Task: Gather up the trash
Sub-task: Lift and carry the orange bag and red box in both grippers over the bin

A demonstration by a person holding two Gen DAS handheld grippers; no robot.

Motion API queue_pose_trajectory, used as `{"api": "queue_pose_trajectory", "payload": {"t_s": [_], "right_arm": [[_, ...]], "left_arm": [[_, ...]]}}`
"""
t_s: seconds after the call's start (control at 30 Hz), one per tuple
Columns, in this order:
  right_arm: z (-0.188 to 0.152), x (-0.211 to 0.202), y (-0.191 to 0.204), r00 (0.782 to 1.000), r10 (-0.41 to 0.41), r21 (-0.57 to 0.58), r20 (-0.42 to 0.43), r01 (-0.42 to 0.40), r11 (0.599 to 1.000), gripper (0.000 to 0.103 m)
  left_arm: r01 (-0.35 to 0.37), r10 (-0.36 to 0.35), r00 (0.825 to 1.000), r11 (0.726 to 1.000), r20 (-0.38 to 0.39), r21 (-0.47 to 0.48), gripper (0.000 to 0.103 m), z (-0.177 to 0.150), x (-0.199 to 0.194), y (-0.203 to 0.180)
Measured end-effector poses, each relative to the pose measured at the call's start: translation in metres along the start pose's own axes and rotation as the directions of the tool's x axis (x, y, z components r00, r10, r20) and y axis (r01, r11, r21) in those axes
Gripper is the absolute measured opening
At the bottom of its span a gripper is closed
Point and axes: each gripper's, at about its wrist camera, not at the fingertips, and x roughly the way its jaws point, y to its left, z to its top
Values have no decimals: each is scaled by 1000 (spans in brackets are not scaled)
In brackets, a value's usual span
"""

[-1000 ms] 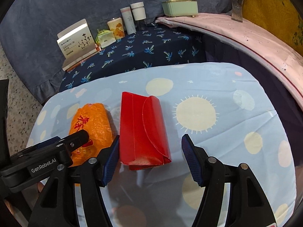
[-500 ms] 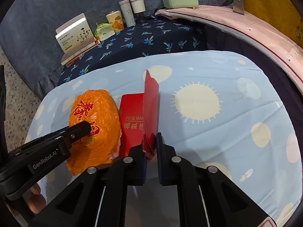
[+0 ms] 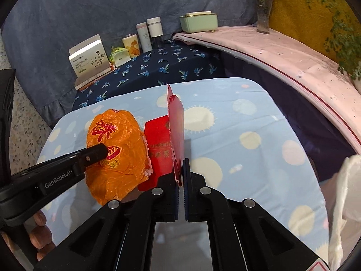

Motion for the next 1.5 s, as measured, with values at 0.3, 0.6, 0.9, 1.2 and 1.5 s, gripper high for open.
{"api": "queue_pose_trajectory", "payload": {"t_s": [0.3, 0.6, 0.9, 1.2, 1.5], "right_arm": [[-28, -60, -31, 999, -21, 73, 47, 17, 997, 3], [-61, -114, -66, 993, -68, 138, 96, 54, 989, 3], [-88, -156, -113, 983, -121, 232, 136, 87, 969, 3], [-113, -191, -158, 969, -184, 316, 165, 125, 941, 3], [-137, -216, -193, 959, -222, 380, 177, 142, 914, 3]], "left_arm": [[32, -33, 999, 998, 30, 46, 12, -29, -48, -38], [69, -72, 997, 994, 34, 86, 12, -59, -81, -74], [100, -106, 994, 982, 30, 159, 12, -85, -99, -121], [140, -147, 989, 959, 11, 246, 12, -109, -104, -174], [175, -179, 984, 931, -16, 320, 12, -131, -102, -219]]}}
